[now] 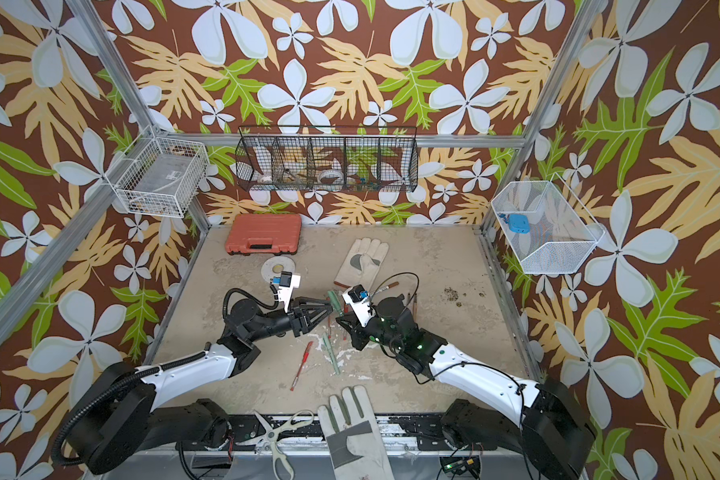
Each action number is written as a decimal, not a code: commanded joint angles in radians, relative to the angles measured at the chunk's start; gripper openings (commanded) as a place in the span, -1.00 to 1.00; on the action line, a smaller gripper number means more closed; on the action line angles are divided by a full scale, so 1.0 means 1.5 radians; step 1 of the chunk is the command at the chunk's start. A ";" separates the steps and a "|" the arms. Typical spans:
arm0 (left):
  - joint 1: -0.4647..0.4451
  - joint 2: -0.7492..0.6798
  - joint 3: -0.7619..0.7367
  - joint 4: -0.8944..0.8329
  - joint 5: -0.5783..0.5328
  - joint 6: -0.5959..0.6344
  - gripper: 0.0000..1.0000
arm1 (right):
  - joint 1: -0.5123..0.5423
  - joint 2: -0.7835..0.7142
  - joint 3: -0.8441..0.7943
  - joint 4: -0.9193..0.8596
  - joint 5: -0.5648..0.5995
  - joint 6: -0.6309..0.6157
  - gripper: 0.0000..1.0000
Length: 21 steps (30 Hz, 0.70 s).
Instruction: Open the pen caps
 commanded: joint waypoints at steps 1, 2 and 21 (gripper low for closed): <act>0.000 0.002 0.005 0.009 0.000 0.002 -0.07 | 0.002 0.005 0.004 -0.001 0.017 -0.009 -1.00; 0.000 0.004 0.005 0.009 0.000 0.001 -0.08 | 0.003 0.006 0.004 0.000 0.011 -0.008 -1.00; 0.000 0.017 0.009 -0.008 -0.010 0.006 -0.47 | 0.032 0.029 0.014 0.009 -0.037 -0.030 -1.00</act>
